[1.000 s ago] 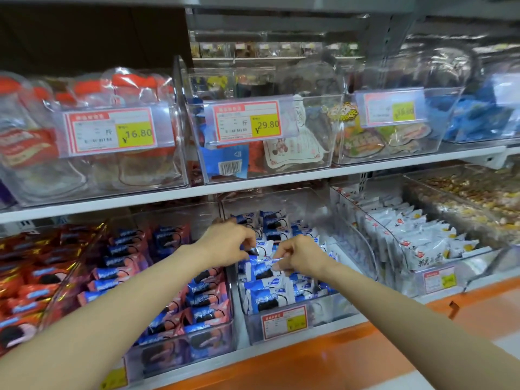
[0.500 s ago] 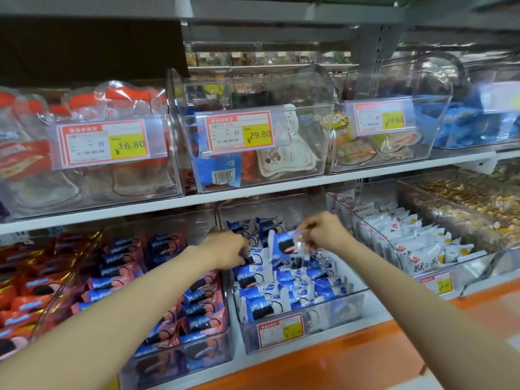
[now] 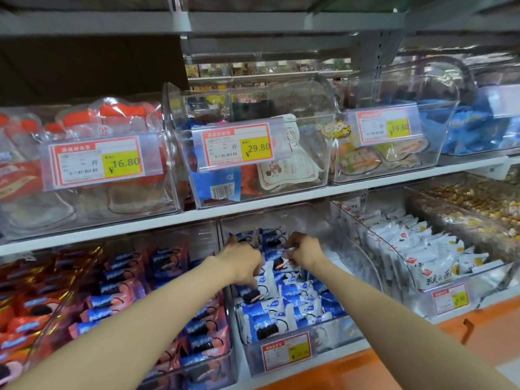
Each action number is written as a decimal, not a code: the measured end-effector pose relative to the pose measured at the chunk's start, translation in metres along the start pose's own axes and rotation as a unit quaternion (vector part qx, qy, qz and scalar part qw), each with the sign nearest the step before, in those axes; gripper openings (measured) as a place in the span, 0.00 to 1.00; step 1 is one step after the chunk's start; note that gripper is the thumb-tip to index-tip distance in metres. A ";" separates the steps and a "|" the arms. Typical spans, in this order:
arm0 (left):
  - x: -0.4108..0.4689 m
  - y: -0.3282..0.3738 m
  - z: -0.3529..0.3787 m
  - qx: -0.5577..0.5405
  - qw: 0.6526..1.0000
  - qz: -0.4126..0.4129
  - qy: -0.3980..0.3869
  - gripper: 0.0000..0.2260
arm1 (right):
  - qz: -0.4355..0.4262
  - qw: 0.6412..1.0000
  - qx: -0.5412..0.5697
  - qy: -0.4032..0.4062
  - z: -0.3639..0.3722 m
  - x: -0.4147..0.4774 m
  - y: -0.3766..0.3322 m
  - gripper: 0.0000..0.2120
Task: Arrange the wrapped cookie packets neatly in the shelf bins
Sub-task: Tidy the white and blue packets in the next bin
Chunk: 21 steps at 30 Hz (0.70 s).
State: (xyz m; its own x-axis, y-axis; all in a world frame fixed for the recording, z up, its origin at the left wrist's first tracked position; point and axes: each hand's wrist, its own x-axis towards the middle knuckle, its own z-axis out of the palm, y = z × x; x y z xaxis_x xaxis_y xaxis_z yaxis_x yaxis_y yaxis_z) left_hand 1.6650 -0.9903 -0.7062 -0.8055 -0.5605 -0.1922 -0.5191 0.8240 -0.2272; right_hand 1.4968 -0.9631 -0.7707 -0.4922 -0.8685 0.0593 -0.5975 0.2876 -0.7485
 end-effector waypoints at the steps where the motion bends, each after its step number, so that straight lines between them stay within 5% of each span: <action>1: 0.000 0.001 0.002 0.001 1.000 0.006 -0.001 0.16 | -0.006 1.000 -0.008 -0.003 0.001 0.001 0.002 0.10; 8: -0.002 0.000 -0.003 -0.025 0.999 0.019 -0.012 0.15 | -0.020 1.000 0.015 0.013 -0.003 0.005 0.012 0.03; 12: -0.005 0.003 0.002 0.033 0.999 0.021 -0.034 0.12 | -0.003 0.999 -0.032 -0.027 0.003 -0.004 0.011 0.11; 16: -0.008 -0.001 0.004 0.030 0.999 0.013 0.003 0.15 | -0.078 0.988 -0.124 0.042 -0.028 -0.022 -0.007 0.06; 18: -0.013 -0.007 -0.005 -0.038 0.998 0.010 0.042 0.15 | -0.114 0.990 -0.041 -0.078 -0.048 -0.043 -0.021 0.03; 21: -0.020 -0.002 -0.011 -0.076 0.996 0.047 0.019 0.12 | -0.116 0.934 -0.026 -0.336 -0.053 -0.086 -0.035 0.03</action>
State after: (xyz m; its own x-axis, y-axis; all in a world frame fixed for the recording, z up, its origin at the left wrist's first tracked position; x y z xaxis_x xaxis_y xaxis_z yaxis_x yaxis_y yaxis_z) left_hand 1.6793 -0.9801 -0.6913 -0.8615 -0.4790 -0.1682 -0.4757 0.8774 -0.0624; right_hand 1.5264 -0.8770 -0.7147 0.1526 -0.9624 -0.2246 -0.6771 0.0637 -0.7331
